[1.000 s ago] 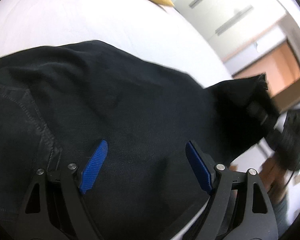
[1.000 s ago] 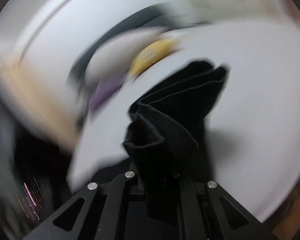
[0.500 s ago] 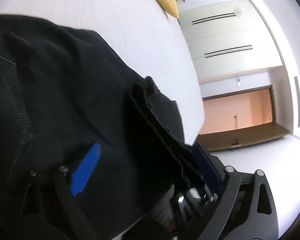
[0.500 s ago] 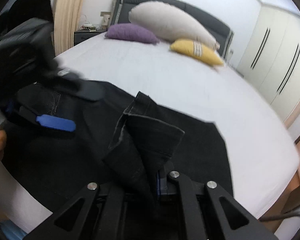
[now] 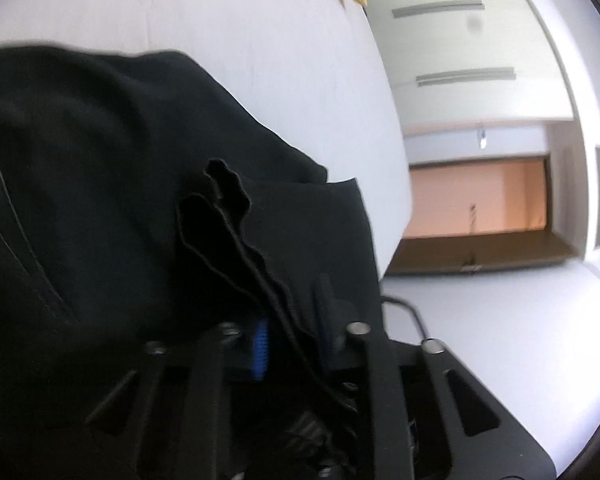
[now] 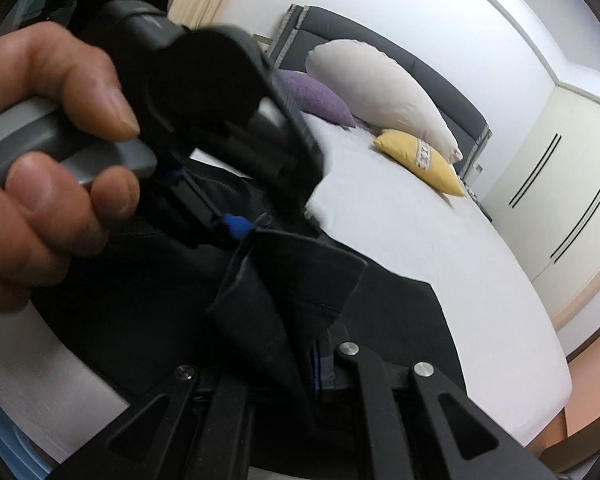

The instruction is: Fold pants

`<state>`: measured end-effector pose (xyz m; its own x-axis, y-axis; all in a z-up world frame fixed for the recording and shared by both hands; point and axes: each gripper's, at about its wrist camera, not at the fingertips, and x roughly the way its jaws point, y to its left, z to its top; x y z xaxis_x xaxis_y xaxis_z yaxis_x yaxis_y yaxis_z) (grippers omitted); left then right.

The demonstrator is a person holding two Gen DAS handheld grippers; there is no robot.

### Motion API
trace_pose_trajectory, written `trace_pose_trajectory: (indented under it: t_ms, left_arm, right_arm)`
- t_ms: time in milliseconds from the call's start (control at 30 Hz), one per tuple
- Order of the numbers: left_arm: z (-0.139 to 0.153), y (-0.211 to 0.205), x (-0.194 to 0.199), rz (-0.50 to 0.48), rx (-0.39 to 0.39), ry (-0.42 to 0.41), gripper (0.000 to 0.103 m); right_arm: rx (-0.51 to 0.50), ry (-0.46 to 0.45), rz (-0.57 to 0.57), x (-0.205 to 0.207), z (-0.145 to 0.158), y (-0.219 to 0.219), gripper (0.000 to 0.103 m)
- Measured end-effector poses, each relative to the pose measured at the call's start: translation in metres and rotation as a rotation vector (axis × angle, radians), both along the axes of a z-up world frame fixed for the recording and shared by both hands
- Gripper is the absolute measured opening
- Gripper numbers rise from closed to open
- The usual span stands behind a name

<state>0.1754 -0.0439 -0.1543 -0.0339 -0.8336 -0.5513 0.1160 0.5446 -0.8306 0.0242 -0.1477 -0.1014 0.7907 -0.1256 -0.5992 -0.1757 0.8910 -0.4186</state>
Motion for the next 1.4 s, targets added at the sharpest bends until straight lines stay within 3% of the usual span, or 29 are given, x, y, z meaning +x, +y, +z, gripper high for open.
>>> trace_pose_trajectory:
  t_ms: [167, 300, 533, 667, 767, 833, 900, 1000, 1100, 1200, 1233, 1333, 1400]
  left_arm:
    - [0.023, 0.019, 0.009, -0.087, 0.089, -0.116, 0.007]
    - [0.033, 0.035, 0.015, -0.109, 0.145, -0.157, 0.007]
    - [0.008, 0.071, 0.012, -0.087, 0.226, -0.118, 0.007]
    - [-0.014, 0.085, 0.008, -0.06, 0.224, -0.085, 0.009]
    - [-0.016, 0.096, 0.004, -0.055, 0.239, -0.089, 0.01]
    - [-0.008, 0.104, 0.002, -0.053, 0.263, -0.112, 0.012]
    - [0.004, 0.112, 0.003, -0.033, 0.363, -0.159, 0.012]
    - [0.018, 0.137, -0.006, 0.007, 0.439, -0.229, 0.012]
    - [0.049, 0.122, -0.02, 0.019, 0.339, -0.302, 0.012]
    - [0.057, 0.077, -0.037, -0.036, 0.255, -0.338, 0.012]
    - [0.05, 0.065, -0.044, -0.075, 0.24, -0.338, 0.012]
    - [0.017, 0.043, -0.055, -0.128, 0.274, -0.277, 0.012]
    - [-0.004, 0.043, -0.065, -0.138, 0.296, -0.234, 0.012]
  right_arm:
    - [-0.041, -0.003, 0.069, -0.005, 0.003, 0.027, 0.007]
    - [-0.076, 0.022, 0.135, -0.003, -0.002, 0.051, 0.007]
    - [-0.094, 0.114, 0.19, -0.001, -0.026, 0.065, 0.007]
    - [-0.075, 0.176, 0.189, -0.002, -0.043, 0.06, 0.009]
    - [-0.02, 0.207, 0.179, -0.002, -0.041, 0.053, 0.013]
    - [0.031, 0.236, 0.196, -0.006, -0.034, 0.051, 0.024]
    - [0.112, 0.267, 0.217, -0.016, -0.024, 0.042, 0.047]
    - [0.327, 0.331, 0.261, -0.026, -0.003, 0.008, 0.049]
    - [0.588, 0.338, 0.168, -0.005, 0.019, -0.068, 0.049]
    - [0.88, 0.335, 0.06, 0.032, 0.027, -0.156, 0.049]
    - [0.993, 0.339, 0.039, 0.046, 0.026, -0.186, 0.049]
    - [1.205, 0.383, 0.022, 0.088, 0.013, -0.232, 0.049]
    - [1.297, 0.431, 0.037, 0.106, -0.005, -0.235, 0.05]
